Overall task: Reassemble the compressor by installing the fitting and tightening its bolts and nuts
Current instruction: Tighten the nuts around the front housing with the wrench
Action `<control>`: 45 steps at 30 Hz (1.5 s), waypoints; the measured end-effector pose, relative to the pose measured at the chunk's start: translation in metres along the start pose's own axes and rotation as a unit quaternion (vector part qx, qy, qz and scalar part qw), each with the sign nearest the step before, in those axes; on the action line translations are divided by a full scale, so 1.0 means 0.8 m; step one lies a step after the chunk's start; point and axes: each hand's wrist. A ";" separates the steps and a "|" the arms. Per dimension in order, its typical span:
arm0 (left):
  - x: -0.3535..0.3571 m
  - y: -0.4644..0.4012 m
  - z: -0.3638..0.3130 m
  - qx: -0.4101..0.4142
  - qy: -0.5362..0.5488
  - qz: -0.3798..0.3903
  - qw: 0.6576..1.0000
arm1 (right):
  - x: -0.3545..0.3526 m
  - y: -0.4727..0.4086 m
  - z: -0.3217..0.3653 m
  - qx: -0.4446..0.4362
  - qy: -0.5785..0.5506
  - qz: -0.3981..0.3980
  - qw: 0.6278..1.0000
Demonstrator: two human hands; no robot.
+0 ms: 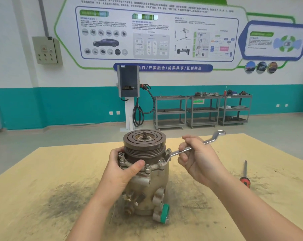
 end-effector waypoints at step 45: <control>0.036 0.040 0.013 0.081 -0.008 -0.074 0.994 | -0.006 -0.038 -0.006 0.011 -0.027 -0.039 0.999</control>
Point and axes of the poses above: each hand's wrist, its own y-axis away from the middle knuckle, its own x-axis out of the palm, z = x × y, and after that the axes turned 3 degrees about -y, right-handed
